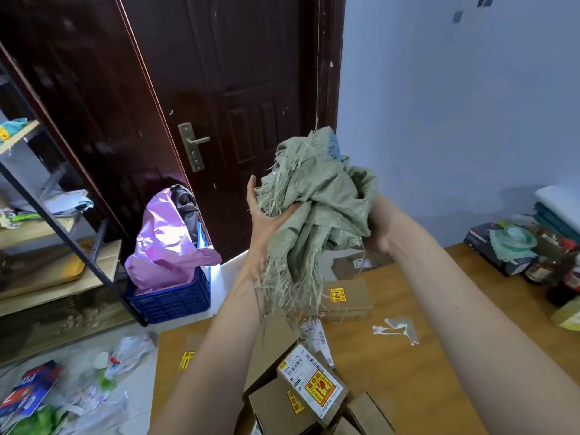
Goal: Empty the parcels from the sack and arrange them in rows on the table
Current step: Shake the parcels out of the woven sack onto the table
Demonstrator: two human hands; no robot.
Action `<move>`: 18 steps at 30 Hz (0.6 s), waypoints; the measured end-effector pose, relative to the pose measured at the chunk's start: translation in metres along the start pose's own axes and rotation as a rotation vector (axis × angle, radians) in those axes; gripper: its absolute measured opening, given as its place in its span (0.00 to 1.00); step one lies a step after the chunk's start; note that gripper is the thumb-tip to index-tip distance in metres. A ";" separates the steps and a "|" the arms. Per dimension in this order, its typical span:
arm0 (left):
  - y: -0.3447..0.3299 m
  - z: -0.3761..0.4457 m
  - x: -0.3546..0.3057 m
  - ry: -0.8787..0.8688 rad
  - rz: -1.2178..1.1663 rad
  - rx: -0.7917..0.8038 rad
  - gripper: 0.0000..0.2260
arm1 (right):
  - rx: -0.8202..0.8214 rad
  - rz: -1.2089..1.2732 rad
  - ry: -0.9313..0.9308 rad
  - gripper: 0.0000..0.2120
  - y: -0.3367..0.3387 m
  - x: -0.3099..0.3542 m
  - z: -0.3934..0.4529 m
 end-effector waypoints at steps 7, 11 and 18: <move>0.013 0.010 -0.003 -0.129 0.024 -0.139 0.42 | -0.321 -0.352 0.021 0.48 0.030 0.004 0.002; 0.012 0.000 -0.010 -0.227 0.094 -0.253 0.43 | -0.123 -0.512 0.193 0.44 0.006 0.011 0.004; -0.015 0.005 0.003 -0.218 0.093 -0.198 0.49 | -0.104 -0.797 0.353 0.63 0.016 -0.018 0.021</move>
Point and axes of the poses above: each hand's wrist, its own z-axis towards the middle knuckle, its own y-axis out of the back of the hand, x = y × z, the point moved 7 cm from there along z, towards the middle knuckle, and after that the axes turned 5 degrees about x, right-handed, at the moved point
